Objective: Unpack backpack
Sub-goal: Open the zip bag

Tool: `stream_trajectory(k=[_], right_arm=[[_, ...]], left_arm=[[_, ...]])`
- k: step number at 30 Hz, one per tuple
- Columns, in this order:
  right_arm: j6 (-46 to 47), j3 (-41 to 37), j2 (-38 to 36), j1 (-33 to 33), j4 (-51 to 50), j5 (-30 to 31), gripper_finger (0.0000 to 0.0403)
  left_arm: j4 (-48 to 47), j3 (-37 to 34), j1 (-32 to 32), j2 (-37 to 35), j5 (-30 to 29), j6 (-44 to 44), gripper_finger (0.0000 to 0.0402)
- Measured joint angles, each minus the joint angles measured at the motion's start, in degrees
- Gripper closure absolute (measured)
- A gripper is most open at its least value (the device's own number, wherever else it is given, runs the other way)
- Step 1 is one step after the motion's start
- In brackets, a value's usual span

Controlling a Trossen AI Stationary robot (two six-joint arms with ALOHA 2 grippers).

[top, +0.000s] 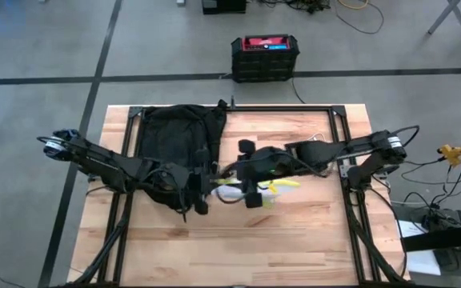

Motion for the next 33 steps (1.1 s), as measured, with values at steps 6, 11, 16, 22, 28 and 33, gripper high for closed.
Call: stream_trajectory(k=[6, 11, 16, 22, 28, 33], right_arm=[[0.3, 0.1, 2.1, 0.2, 0.0, -0.3, 0.0259], [1.7, 0.1, 1.9, 0.2, -0.5, 0.0, 0.0330], [1.6, 1.6, 1.7, 0.2, -2.8, -0.3, 0.0391], [3.3, 2.0, 1.1, 0.8, -6.3, -0.2, 0.0399], [4.6, 2.0, 0.9, 1.2, -7.5, 0.1, 0.0401], [4.5, 2.0, 0.8, 1.2, -7.5, 0.2, 0.0402]], left_arm=[[-0.4, 0.0, -0.3, -0.1, -1.8, -1.1, 0.0401], [-1.4, 0.0, -0.3, -0.2, -1.9, -1.3, 0.0401], [-1.3, 0.0, -0.5, -0.3, -1.8, -1.7, 0.0401], [-2.3, 0.0, -1.0, -0.4, -2.0, -1.7, 0.0401], [-3.0, 0.0, -1.0, -0.5, -1.3, -1.7, 0.0401], [-3.0, 0.0, -1.1, -0.9, -0.9, -1.7, 0.0401]])
